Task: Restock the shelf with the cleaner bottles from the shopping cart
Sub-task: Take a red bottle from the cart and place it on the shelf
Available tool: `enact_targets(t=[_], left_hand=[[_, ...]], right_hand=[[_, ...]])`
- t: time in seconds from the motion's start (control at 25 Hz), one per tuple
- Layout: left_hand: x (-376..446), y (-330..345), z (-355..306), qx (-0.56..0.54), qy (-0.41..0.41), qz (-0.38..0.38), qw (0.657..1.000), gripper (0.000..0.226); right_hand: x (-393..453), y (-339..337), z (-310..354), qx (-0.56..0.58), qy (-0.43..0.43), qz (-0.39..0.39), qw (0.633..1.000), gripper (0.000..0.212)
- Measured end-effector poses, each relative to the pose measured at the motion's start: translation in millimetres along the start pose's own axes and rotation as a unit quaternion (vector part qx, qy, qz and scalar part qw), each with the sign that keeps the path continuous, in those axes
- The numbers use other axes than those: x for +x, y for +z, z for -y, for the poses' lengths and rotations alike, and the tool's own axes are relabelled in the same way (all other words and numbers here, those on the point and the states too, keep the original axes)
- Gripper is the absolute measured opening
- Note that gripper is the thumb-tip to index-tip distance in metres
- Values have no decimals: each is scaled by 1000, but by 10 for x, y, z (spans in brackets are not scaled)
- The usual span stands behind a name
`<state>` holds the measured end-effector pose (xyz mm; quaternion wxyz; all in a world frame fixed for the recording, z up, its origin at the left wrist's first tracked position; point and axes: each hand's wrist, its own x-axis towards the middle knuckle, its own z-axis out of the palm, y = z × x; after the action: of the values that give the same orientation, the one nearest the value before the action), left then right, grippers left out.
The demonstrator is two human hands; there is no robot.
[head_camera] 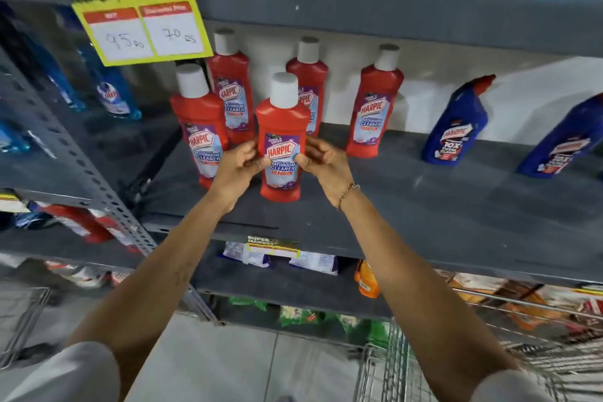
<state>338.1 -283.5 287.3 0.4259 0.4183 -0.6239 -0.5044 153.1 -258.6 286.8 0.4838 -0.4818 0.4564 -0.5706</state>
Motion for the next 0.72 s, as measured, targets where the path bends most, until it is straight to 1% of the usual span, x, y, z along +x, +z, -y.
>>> enact_targets(t=[0.12,0.24,0.28,0.32,0.4,0.44,0.48,0.52,0.56,0.64,0.72], left_hand=[[-28,0,35,-7,-2,-5,1000,48],[-67,5,21,19,10,4,1000,50],[-97,6,8,35,21,-10,999,51],[-143,12,-1,61,39,-48,996,50],[-303,72,9,120,89,-175,973,41],[-419,153,20,133,113,-232,957,32],[-547,287,40,132,134,-258,947,24],[-665,449,45,129,154,-255,946,20],[-779,645,52,127,165,-227,951,19],[-899,1035,61,113,168,-140,969,20],[-931,1463,91,101,159,-62,980,18]], right_hand=[[31,9,-65,-7,6,6,1000,46],[12,10,-75,-11,23,16,1000,48],[-8,21,-49,-22,26,19,999,49],[-33,25,-16,-32,26,25,999,50],[-144,1,35,-72,10,14,997,50],[-236,-27,35,-106,-6,-19,994,43],[-354,-79,12,-135,-20,-64,989,30],[-494,-144,-10,-153,-30,-108,982,13],[-677,-220,-45,-155,-35,-139,977,5],[-1049,-411,-137,-159,-27,-185,969,28],[-1405,-707,-230,-190,-12,-227,955,43]])
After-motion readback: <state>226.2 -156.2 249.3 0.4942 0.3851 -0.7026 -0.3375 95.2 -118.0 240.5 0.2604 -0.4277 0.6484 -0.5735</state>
